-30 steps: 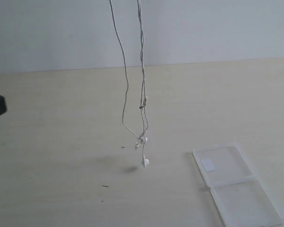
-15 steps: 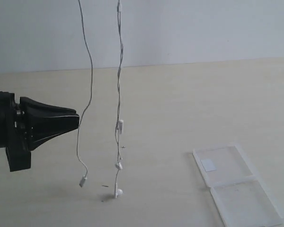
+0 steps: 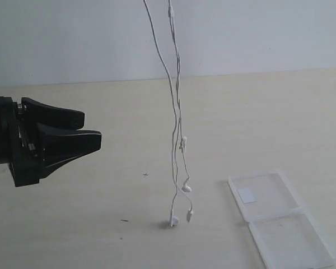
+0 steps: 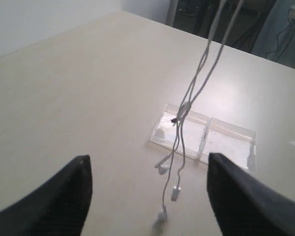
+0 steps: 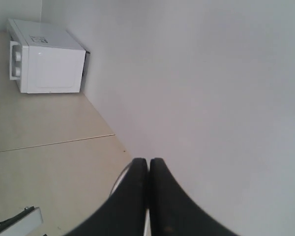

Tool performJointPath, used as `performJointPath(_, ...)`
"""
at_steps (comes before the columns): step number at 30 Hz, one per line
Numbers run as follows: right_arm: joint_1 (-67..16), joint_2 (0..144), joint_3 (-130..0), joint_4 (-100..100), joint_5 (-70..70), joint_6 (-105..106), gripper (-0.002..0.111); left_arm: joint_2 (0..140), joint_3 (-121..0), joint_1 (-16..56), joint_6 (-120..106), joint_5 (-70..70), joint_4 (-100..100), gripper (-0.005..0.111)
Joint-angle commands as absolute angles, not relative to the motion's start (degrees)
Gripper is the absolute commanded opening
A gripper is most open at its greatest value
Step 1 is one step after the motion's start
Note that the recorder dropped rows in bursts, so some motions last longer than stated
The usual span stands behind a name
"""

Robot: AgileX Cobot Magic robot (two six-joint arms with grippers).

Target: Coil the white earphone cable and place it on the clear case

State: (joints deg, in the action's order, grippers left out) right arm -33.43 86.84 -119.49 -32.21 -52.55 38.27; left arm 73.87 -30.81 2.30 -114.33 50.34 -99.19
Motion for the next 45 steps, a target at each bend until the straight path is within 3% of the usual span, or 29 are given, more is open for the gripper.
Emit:
performJointPath(1,-33.29,86.96,-119.91,-32.32,-50.72,36.95,0.000,74.03,-31.78,2.44,-113.75,54.69,-99.95,0.065)
performJointPath(12,-33.29,86.96,-119.91,-33.12,-47.31,34.72,0.000,74.03,-33.45,2.95,-113.99,53.45,-99.95,0.065)
performJointPath(19,-33.29,86.85,-119.91,-33.70,-45.78,34.33,0.000,75.18,-34.20,2.95,-113.59,51.15,-99.95,0.075)
performJointPath(28,-33.29,86.85,-119.91,-35.03,-46.20,34.33,0.000,81.80,-39.65,3.08,-112.68,63.60,-99.95,0.075)
performJointPath(36,-33.29,86.85,-119.91,-35.22,-47.10,34.33,0.000,82.66,-47.36,13.33,-112.03,53.17,-99.95,0.075)
performJointPath(45,-33.29,86.85,-119.91,-35.61,-46.98,34.33,0.000,84.77,-50.57,17.22,-111.34,46.85,-99.95,0.074)
